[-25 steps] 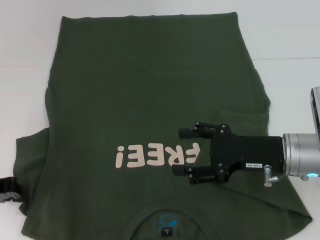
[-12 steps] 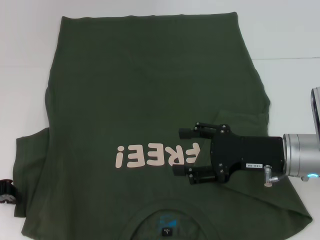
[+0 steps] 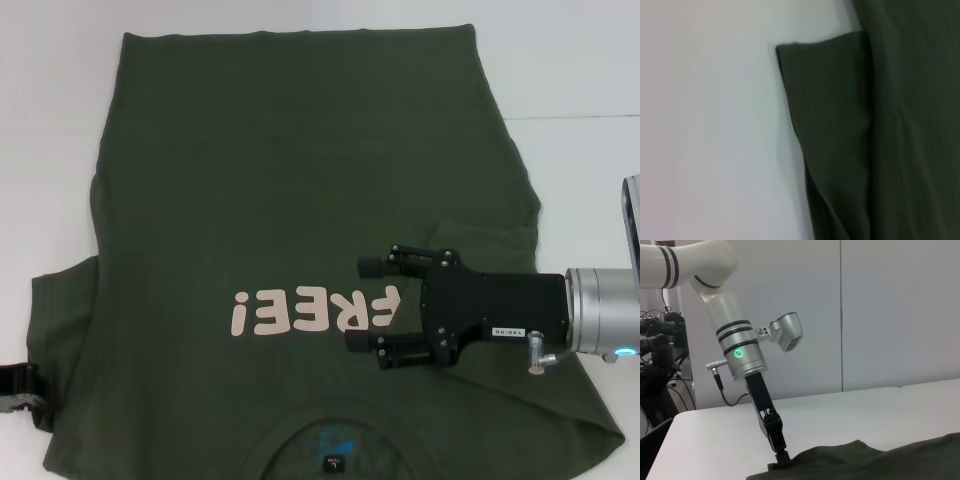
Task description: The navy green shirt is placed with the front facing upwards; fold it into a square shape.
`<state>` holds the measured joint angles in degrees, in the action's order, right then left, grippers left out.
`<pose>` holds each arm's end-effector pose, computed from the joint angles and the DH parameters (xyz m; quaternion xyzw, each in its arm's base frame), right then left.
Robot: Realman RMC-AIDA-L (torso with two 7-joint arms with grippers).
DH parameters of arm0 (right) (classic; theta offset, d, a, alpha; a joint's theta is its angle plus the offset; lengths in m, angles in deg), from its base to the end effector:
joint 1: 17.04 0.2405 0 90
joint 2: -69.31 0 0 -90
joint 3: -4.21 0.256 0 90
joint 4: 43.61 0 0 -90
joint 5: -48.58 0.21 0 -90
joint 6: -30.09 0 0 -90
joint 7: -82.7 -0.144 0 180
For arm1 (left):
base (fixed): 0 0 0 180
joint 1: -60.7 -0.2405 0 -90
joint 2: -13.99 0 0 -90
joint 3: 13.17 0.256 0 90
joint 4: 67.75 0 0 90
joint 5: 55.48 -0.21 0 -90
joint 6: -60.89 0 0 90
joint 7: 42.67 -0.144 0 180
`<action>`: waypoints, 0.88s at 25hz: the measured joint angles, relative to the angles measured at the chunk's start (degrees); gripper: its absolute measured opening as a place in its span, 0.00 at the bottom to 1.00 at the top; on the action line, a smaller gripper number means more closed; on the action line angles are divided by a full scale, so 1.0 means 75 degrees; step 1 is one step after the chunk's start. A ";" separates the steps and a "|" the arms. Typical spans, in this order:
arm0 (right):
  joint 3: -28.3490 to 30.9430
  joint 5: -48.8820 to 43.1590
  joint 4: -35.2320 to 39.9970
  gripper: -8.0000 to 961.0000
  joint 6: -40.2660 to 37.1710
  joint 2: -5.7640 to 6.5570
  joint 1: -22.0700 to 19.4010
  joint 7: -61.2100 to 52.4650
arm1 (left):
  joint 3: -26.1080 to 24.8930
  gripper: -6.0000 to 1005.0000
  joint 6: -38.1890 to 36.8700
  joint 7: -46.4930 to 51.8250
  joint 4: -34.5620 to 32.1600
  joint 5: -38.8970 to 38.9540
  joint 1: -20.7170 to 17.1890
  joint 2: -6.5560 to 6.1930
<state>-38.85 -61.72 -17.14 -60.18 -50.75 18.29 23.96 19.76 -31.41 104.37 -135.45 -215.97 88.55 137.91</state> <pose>0.2294 0.3242 -0.0418 -0.9534 0.0682 0.2800 0.0893 -0.3270 0.3029 0.0585 -0.7024 -0.6769 0.0360 0.2172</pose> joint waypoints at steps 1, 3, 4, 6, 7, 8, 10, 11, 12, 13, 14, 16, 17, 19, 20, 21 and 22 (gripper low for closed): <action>0.0000 0.0000 -0.0001 0.93 0.0000 0.0000 0.0000 -0.0001 | -0.0012 0.08 -0.0001 0.0000 0.0025 0.0003 0.0005 0.0000; -0.0007 0.0000 -0.0001 0.93 -0.0004 0.0000 -0.0004 -0.0003 | -0.0040 0.08 -0.0001 0.0008 0.0053 0.0008 0.0010 -0.0005; -0.0013 0.0000 -0.0002 0.93 -0.0014 0.0000 -0.0005 -0.0005 | -0.0052 0.08 0.0001 0.0022 0.0064 0.0009 0.0010 -0.0008; -0.0018 0.0000 -0.0002 0.93 -0.0032 0.0000 -0.0006 -0.0007 | -0.0117 0.10 0.0006 0.0054 0.0080 0.0011 0.0012 -0.0022; -0.0018 0.0000 -0.0002 0.93 -0.0038 0.0000 -0.0007 -0.0007 | -0.0178 0.12 0.0008 0.0062 0.0082 0.0013 0.0015 -0.0028; -0.0017 0.0000 -0.0002 0.93 -0.0043 0.0000 -0.0008 -0.0008 | -0.0250 0.13 0.0008 0.0067 0.0085 0.0028 0.0018 -0.0034; -0.0013 0.0000 -0.0002 0.93 -0.0049 0.0000 -0.0010 -0.0009 | -0.0382 0.15 0.0001 0.0068 0.0088 0.0113 0.0024 -0.0048; -0.0013 0.0000 -0.0002 0.93 -0.0053 0.0000 -0.0011 -0.0011 | -0.0422 0.19 -0.0007 0.0064 0.0090 0.0171 0.0025 -0.0053; -0.0013 0.0000 -0.0002 0.93 -0.0062 0.0000 -0.0011 -0.0013 | -0.0446 0.23 -0.0015 0.0058 0.0092 0.0224 0.0025 -0.0061; -0.0015 0.0000 -0.0002 0.93 -0.0072 0.0000 -0.0011 -0.0015 | -0.0467 0.28 -0.0023 0.0050 0.0096 0.0263 0.0025 -0.0067; -0.0020 0.0000 -0.0002 0.93 -0.0082 0.0000 -0.0011 -0.0016 | -0.0473 0.32 -0.0027 0.0045 0.0099 0.0280 0.0025 -0.0070; -0.0023 0.0000 -0.0002 0.93 -0.0097 -0.0001 -0.0012 -0.0020 | -0.0474 0.40 -0.0029 0.0033 0.0111 0.0281 0.0025 -0.0071; -0.0024 0.0000 -0.0002 0.93 -0.0103 0.0000 -0.0011 -0.0022 | -0.0475 0.44 -0.0029 0.0028 0.0114 0.0281 0.0026 -0.0072; -0.0023 0.0000 -0.0002 0.93 -0.0116 0.0000 -0.0011 -0.0028 | -0.0477 0.52 -0.0031 0.0023 0.0119 0.0281 0.0025 -0.0073; -0.0021 0.0000 -0.0002 0.93 -0.0126 0.0000 -0.0012 -0.0031 | -0.0477 0.55 -0.0031 0.0023 0.0120 0.0281 0.0025 -0.0074; -0.0018 0.0000 -0.0002 0.93 -0.0138 0.0000 -0.0012 -0.0033 | -0.0477 0.55 -0.0032 0.0023 0.0120 0.0281 0.0026 -0.0075; -0.0016 -0.0001 -0.0002 0.93 -0.0150 0.0000 -0.0011 -0.0036 | -0.0477 0.55 -0.0033 0.0023 0.0120 0.0281 0.0025 -0.0075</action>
<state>-38.97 -61.72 -17.15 -61.31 -50.75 18.20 23.69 16.18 -31.66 104.55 -134.55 -213.86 88.74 137.35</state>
